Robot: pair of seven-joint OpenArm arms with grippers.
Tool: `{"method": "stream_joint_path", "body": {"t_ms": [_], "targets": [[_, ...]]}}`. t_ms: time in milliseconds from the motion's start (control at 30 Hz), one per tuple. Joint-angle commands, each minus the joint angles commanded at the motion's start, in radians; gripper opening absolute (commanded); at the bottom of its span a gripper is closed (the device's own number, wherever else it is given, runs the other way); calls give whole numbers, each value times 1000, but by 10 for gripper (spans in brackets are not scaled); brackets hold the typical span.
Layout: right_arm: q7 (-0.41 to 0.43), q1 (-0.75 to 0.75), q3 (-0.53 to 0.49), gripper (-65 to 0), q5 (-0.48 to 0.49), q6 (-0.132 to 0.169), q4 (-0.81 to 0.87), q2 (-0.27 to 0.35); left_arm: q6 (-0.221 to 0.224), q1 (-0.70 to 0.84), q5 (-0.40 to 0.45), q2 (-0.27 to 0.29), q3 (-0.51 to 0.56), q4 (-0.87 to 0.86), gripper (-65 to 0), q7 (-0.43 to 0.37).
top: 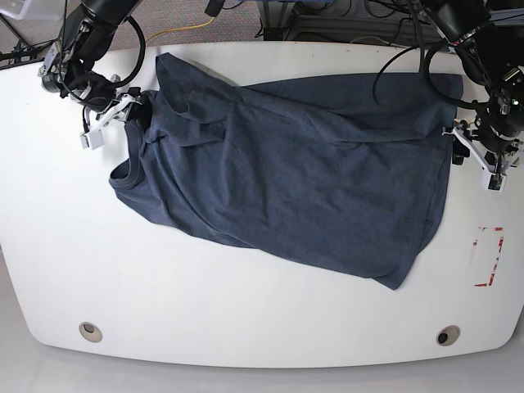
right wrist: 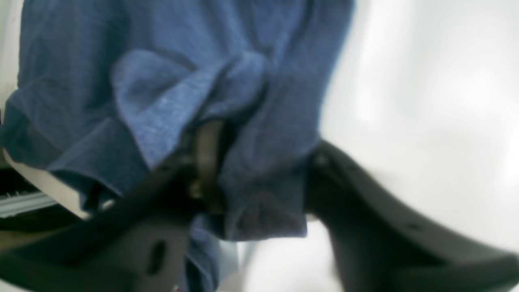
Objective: Fold the T-shirt properly
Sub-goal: 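Regrasp the T-shirt edges with both grippers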
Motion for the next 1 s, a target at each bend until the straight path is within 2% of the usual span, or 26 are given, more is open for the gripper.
{"method": "stream_joint_path", "body": {"t_ms": [67, 133, 633, 767, 867, 1000], "targets": [[5, -2, -3, -621, 0, 0, 0, 2, 0, -25, -2, 2, -6, -3, -274, 2], [5, -2, -3, -645, 0, 0, 0, 2, 0, -41, 0, 2, -8, -28, -272, 11], [5, -2, -5, -644, 0, 0, 0, 2, 0, -224, -5, -5, -8, -388, -272, 26], [5, -2, -5, -644, 0, 0, 0, 2, 0, -229, -5, -8, -6, -445, -265, 26], [5, -2, -3, -644, 3, 0, 0, 2, 0, -227, -3, -8, -6, -471, -225, 26], [5, -2, -3, -644, 5, 0, 0, -2, 0, -221, -3, -8, -6, -479, -221, 26]]}}
